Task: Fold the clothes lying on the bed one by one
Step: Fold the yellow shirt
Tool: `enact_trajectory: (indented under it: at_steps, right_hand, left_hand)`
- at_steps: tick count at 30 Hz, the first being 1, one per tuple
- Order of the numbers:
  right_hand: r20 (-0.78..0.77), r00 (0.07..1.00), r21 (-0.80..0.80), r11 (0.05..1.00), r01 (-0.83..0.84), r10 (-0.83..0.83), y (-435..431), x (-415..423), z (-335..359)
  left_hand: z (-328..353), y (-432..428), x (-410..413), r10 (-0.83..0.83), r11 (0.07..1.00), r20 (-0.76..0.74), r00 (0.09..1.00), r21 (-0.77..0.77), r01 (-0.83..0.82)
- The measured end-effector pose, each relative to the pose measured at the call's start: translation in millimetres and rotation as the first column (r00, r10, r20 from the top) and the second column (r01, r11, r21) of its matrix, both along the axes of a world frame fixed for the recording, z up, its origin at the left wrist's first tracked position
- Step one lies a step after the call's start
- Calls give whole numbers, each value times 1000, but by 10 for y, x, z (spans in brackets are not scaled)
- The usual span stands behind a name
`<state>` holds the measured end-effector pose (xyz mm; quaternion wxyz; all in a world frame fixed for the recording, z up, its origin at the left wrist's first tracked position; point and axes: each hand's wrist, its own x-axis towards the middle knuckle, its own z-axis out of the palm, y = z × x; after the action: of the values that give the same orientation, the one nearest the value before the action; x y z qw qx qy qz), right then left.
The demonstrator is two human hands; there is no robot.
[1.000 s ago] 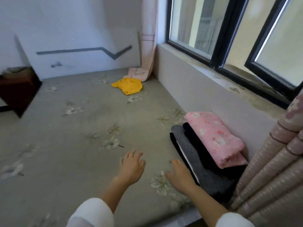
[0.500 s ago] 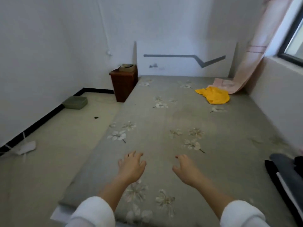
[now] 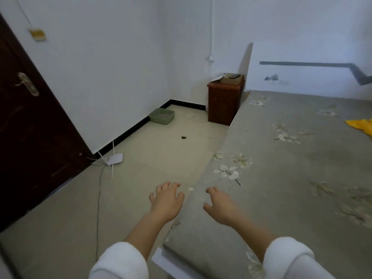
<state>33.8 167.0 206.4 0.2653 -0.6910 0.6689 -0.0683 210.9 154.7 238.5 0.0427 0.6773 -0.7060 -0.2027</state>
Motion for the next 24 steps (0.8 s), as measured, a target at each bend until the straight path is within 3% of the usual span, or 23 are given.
enact_trajectory:
  at_steps: [4, 9, 16, 24]
  right_hand:
    - [2, 1000, -40, 999, -8, 8, -680, 384, 47]
    - [-112, 992, -105, 992, -76, 64, -1784, 709, 25]
    - [-73, 993, -67, 994, 89, -93, -3312, 1005, -72]
    - [-43, 951, -33, 952, 304, -305, -4239, 893, -187]
  left_hand:
    - [-10, -613, 418, 17, 1000, 7, 1000, -16, -17]
    - [-23, -1658, 780, -40, 999, 6, 999, -32, 40]
    - [-11, -3268, 1066, -132, 991, 1, 991, -23, 132]
    - [-139, -4605, 804, -289, 957, 23, 957, -29, 289]
